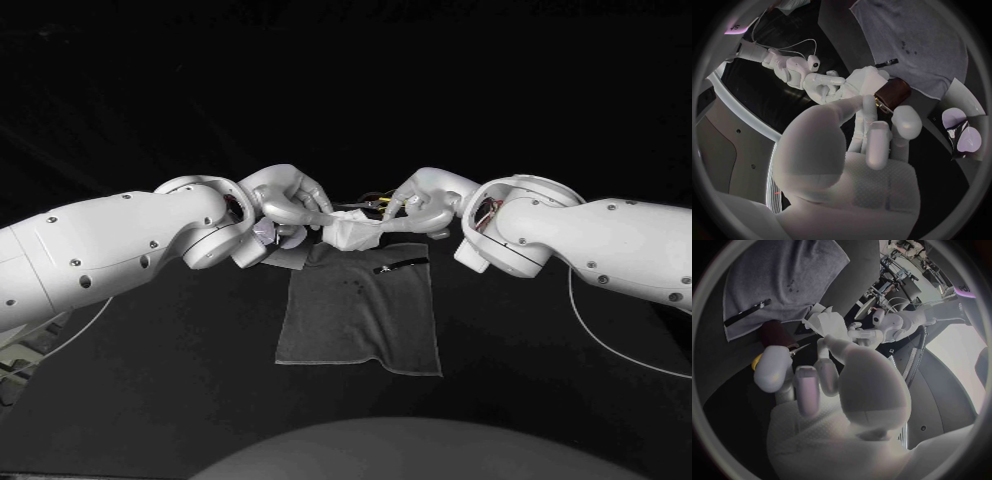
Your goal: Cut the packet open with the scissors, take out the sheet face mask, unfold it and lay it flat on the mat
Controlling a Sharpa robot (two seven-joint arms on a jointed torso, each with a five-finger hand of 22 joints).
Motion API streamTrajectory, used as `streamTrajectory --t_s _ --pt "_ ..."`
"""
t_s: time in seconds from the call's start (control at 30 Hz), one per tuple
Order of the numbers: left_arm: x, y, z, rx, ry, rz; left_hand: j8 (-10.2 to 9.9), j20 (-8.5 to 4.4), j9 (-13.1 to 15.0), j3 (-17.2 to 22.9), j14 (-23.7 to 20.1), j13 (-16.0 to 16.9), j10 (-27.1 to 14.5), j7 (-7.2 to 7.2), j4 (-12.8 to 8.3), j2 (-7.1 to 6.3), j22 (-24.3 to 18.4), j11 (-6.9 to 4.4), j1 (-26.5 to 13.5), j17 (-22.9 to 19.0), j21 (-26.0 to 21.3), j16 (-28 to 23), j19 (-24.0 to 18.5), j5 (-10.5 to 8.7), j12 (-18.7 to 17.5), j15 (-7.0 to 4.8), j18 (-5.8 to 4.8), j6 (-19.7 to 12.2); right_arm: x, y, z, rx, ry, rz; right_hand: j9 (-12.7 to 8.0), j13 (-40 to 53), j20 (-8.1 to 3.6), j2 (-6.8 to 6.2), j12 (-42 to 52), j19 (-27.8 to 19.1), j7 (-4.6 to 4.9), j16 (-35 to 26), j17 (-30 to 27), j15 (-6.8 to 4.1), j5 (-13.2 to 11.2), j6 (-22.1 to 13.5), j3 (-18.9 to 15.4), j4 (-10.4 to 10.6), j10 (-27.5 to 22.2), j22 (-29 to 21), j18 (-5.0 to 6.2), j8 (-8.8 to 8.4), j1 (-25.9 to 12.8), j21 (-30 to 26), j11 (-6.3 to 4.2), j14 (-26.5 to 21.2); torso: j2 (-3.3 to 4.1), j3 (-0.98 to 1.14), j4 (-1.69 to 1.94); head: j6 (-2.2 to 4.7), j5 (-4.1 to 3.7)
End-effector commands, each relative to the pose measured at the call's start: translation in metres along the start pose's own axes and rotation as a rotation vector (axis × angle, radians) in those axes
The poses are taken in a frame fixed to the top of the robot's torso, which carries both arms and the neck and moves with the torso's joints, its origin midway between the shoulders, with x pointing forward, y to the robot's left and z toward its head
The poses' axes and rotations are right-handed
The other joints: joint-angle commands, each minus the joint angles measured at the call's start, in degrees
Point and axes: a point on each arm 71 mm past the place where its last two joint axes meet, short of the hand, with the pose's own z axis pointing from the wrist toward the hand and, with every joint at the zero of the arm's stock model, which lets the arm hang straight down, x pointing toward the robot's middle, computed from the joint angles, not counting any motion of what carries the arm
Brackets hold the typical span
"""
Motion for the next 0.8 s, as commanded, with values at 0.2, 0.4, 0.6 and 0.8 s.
streamTrajectory --t_s 0.2,0.4,0.6,0.8 --pt "-0.007 -0.002 0.001 -0.059 0.069 0.19 0.41 0.1 0.9 0.44 0.47 0.09 0.43 0.03 0.09 -0.31 0.29 0.1 -0.11 0.17 0.52 0.36 0.59 0.16 0.33 0.06 -1.18 0.32 -0.01 0.005 0.002 0.037 0.059 -0.166 2.97 3.56 -0.05 0.12 0.26 0.29 -0.12 0.43 11.71 -0.4 0.16 0.57 4.39 -4.21 1.27 4.91 0.45 1.33 -0.17 0.45 -0.67 5.41 0.03 -0.03 0.03 0.47 -0.01" --pt "-0.01 -0.006 0.003 -0.048 0.044 0.178 0.48 0.1 0.87 0.7 0.59 0.14 0.52 0.01 0.09 -0.4 0.5 0.08 -0.25 0.36 0.71 0.43 0.74 0.16 0.41 0.05 -1.22 0.38 -0.009 0.014 0.003 0.011 0.059 -0.171 3.04 3.12 -0.02 0.06 -0.37 -0.05 -0.09 -0.15 11.08 -0.35 0.15 0.51 4.36 -4.04 1.01 4.55 0.65 1.39 -0.68 -0.75 -0.63 5.26 0.11 -0.07 0.02 0.5 -0.11" --pt "-0.004 -0.013 0.005 -0.025 0.034 0.071 0.54 0.1 0.85 0.91 0.75 0.18 0.62 0.01 0.13 -0.49 0.66 0.07 -0.42 0.63 0.86 0.52 0.86 0.16 0.48 0.03 -1.25 0.41 0.003 0.024 0.006 -0.042 0.037 -0.084 3.0 -1.04 0.26 -0.27 -6.38 -2.43 0.43 -3.83 7.39 0.11 0.14 -1.74 3.31 -2.82 -1.85 2.19 1.74 0.59 -2.44 -7.91 -0.1 4.1 0.04 -0.03 0.07 0.61 -0.02" --pt "-0.002 -0.015 0.005 -0.039 0.021 -0.03 0.6 0.1 0.84 1.07 0.8 0.21 0.7 0.01 0.18 -0.56 0.62 0.07 -0.58 0.67 0.84 0.55 0.82 0.16 0.54 0.03 -1.23 0.43 0.013 0.021 0.008 -0.052 0.017 -0.032 3.35 -1.15 0.29 0.14 -6.72 -2.78 0.43 -4.3 7.02 0.05 0.2 -1.94 3.6 -3.77 -1.92 1.74 1.95 0.87 -0.99 -9.08 -0.17 4.02 0.07 -0.03 0.06 0.68 0.18"
